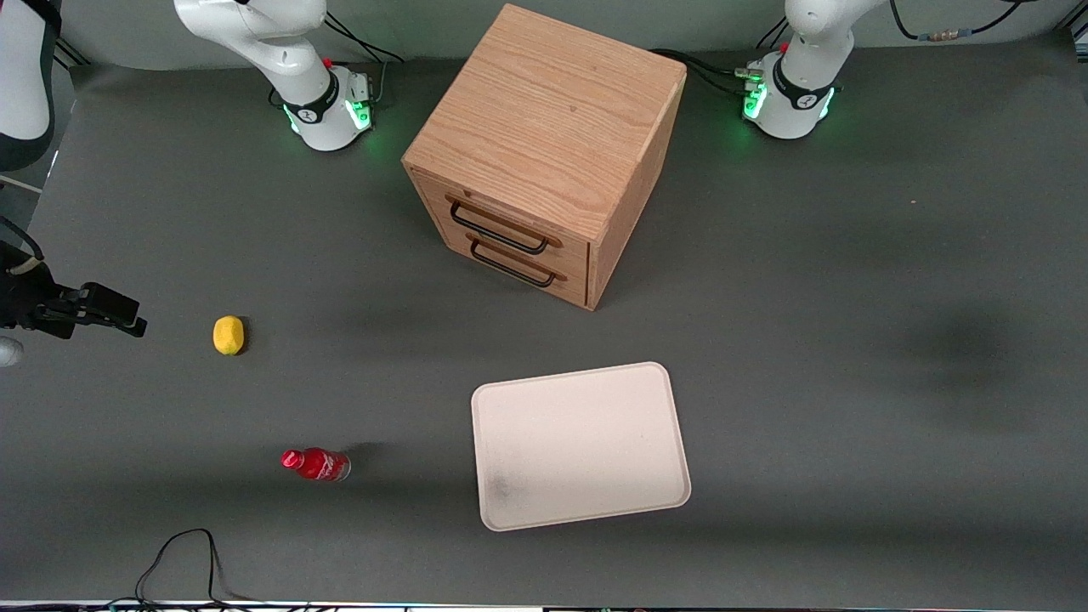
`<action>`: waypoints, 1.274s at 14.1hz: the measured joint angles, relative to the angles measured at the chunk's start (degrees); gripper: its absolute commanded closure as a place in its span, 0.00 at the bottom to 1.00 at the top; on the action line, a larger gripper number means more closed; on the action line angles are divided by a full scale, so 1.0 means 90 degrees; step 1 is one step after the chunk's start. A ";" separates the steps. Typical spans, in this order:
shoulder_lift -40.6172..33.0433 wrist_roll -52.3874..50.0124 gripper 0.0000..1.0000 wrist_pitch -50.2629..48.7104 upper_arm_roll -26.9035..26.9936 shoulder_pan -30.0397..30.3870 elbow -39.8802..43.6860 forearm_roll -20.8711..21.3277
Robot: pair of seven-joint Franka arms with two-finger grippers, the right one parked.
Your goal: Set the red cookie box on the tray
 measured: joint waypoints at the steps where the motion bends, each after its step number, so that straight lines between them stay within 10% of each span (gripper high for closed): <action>1: -0.0149 -0.0197 1.00 -0.0137 0.0047 0.0007 0.0001 -0.0005; 18: -0.1050 -0.2424 1.00 -0.1117 0.0043 -0.0905 -0.0122 -0.0202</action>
